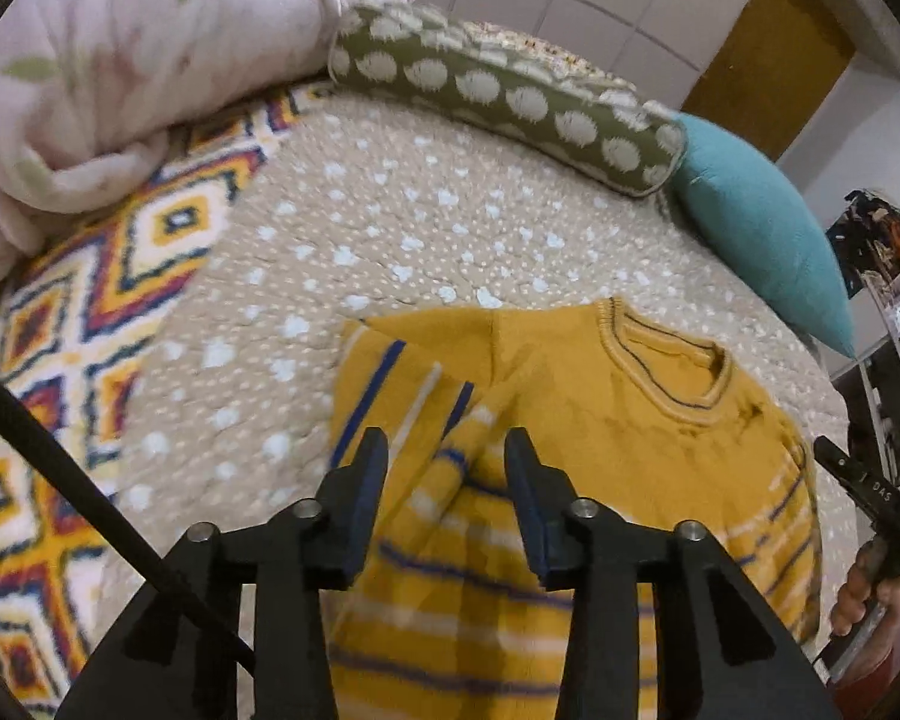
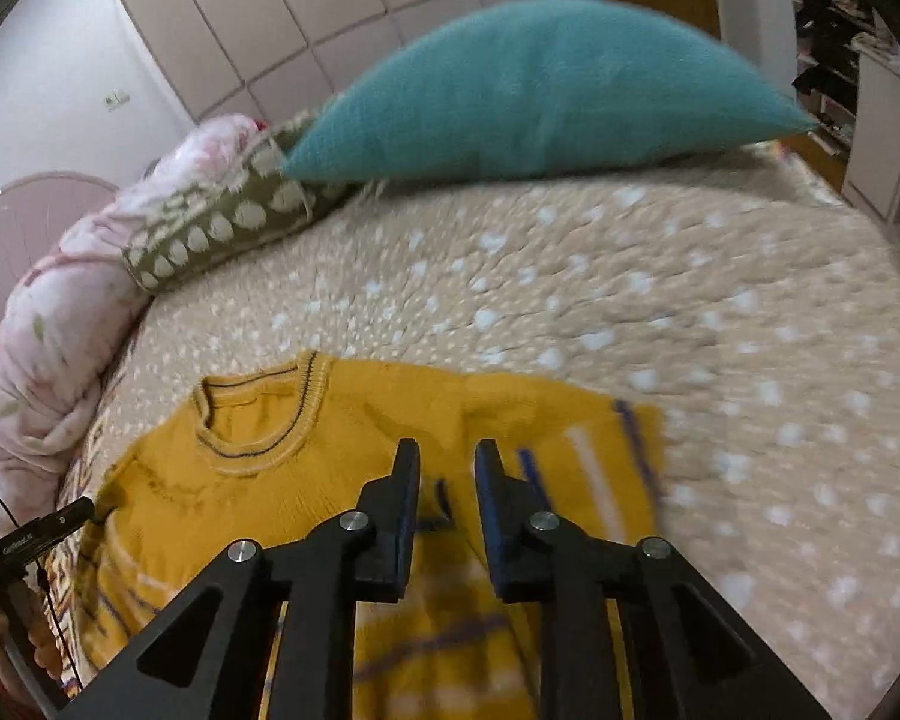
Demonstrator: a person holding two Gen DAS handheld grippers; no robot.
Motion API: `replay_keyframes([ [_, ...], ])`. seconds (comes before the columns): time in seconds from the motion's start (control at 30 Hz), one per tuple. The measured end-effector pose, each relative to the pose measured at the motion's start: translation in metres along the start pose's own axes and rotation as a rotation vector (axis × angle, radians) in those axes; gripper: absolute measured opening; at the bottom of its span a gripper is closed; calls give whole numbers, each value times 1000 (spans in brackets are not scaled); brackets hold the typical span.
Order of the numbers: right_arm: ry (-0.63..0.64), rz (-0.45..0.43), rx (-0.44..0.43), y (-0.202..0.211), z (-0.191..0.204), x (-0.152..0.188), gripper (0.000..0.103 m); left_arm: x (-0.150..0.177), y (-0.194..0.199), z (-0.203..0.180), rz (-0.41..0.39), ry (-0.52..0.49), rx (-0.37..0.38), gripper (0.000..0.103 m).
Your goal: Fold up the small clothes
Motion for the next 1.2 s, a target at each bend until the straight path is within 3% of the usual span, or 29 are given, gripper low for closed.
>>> replay_keyframes([
  [0.17, 17, -25, 12, 52, -25, 19, 29, 21, 40, 6, -35, 0, 10, 54],
  [0.4, -10, -15, -75, 103, -48, 77, 58, 74, 69, 25, -30, 4, 69, 63],
  [0.57, 11, -3, -109, 111, -46, 118, 61, 107, 68, 30, -6, -1, 162, 77],
  [0.67, 27, 18, -114, 101, -39, 134, 61, 116, 53, 28, 22, 1, 166, 78],
  [0.7, 24, 37, -127, 96, -36, 138, 56, 119, 46, 27, 53, -15, 157, 64],
  [0.73, 18, 62, -143, 90, -34, 142, 44, 120, 40, 27, 79, -26, 143, 28],
  [0.77, 5, 72, -143, 87, -35, 143, 20, 121, 37, 29, 110, -23, 138, 24],
  [0.9, -103, 66, -155, 91, -59, 144, 18, 119, 54, 47, 83, 10, 149, 24],
  [1.0, -145, 68, -175, 93, -70, 149, 15, 119, 69, 57, 38, -18, 58, 23],
  [1.07, -151, 61, -163, 97, -70, 149, 17, 122, 79, 61, 12, -35, 16, 23],
  [1.17, -128, 12, -117, 114, -66, 145, 23, 127, 99, 53, -38, -64, 14, 25],
  [1.2, -112, -7, -105, 121, -64, 143, 23, 130, 104, 46, -58, -82, 15, 32],
])
Point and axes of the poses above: each gripper's, at about its wrist camera, not at the fingertips, and y roughly against the way its jaws point, z to its left, x to its underside, the point moved 6 cm from there along -y, roughly the way its jaws point, and after that the axes turned 7 degrees about -z, right-handed, at the moved point
